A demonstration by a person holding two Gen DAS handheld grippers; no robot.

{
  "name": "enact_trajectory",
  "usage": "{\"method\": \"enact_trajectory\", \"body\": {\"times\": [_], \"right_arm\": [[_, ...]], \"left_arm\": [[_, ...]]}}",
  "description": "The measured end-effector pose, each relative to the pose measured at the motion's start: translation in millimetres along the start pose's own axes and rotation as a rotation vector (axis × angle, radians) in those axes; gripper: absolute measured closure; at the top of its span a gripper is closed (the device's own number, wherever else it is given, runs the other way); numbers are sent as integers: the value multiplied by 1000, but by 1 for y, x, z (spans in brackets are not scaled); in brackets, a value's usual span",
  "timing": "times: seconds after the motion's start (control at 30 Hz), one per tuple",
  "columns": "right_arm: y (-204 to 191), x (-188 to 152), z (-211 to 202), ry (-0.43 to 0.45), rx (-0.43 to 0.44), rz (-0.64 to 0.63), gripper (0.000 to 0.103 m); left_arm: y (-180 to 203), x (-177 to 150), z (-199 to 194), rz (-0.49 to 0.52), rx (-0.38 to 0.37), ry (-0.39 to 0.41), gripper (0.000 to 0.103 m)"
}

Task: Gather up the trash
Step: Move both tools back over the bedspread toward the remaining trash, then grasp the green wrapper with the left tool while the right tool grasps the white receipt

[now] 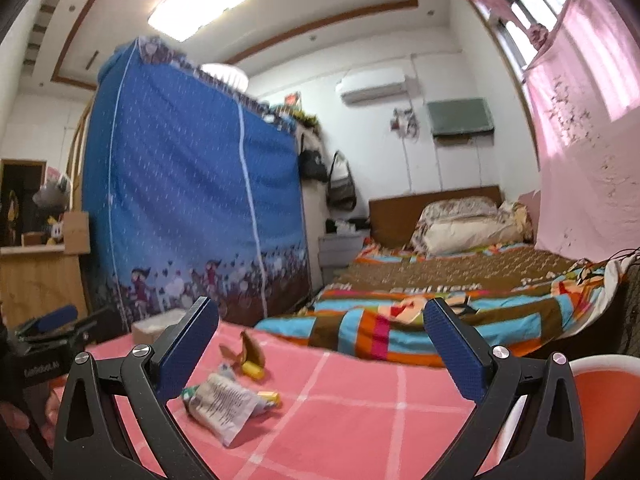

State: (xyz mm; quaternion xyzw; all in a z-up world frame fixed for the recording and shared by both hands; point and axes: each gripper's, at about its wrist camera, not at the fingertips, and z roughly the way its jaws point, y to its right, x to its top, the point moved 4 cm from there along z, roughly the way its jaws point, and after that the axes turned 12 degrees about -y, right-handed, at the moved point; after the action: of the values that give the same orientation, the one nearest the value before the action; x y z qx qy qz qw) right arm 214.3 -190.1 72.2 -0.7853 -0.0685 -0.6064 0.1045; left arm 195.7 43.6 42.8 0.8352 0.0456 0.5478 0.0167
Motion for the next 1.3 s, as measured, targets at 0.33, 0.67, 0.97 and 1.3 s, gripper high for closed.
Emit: {"method": "enact_trajectory", "body": {"times": [0.33, 0.67, 0.97, 1.3], "right_arm": [[-50, -37, 68, -370, -7, -132, 0], [-78, -55, 104, -556, 33, -159, 0], [-61, -66, 103, -632, 26, -126, 15], [-21, -70, 83, -641, 26, -71, 17]], "left_arm": [[-37, -18, 43, -94, 54, -293, 0], [-53, -33, 60, -201, 31, -432, 0], [-31, -35, 71, -198, -101, -492, 0], [10, -35, 82, -113, -268, -533, 10]]}}
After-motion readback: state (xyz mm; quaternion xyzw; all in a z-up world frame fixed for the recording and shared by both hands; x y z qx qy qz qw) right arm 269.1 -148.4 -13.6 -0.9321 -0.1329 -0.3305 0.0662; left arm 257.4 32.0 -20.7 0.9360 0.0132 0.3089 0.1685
